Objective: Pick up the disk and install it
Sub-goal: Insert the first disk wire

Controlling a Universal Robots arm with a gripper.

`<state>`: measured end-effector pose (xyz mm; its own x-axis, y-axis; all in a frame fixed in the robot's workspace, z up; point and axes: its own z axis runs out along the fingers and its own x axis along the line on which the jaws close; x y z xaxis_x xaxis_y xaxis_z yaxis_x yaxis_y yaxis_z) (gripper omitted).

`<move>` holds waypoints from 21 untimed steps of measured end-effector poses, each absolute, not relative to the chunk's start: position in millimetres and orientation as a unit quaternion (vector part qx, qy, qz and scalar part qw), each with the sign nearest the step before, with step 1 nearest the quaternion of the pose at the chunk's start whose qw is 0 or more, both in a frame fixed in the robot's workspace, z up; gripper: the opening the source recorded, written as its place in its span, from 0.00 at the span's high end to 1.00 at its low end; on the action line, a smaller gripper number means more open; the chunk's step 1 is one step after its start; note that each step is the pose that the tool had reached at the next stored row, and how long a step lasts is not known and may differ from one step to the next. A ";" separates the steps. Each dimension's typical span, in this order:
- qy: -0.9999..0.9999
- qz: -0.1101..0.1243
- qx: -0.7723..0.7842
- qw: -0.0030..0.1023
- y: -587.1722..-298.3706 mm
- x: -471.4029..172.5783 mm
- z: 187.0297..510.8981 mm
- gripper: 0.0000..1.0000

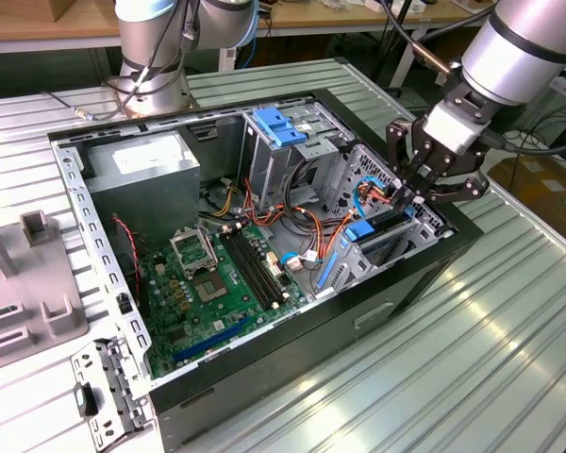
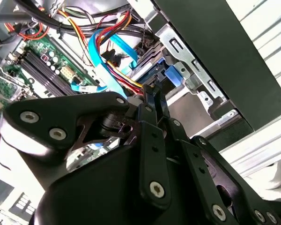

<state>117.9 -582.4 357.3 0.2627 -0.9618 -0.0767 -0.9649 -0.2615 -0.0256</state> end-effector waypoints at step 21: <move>0.703 0.018 -0.710 0.036 -582.5 117.9 356.3 0.83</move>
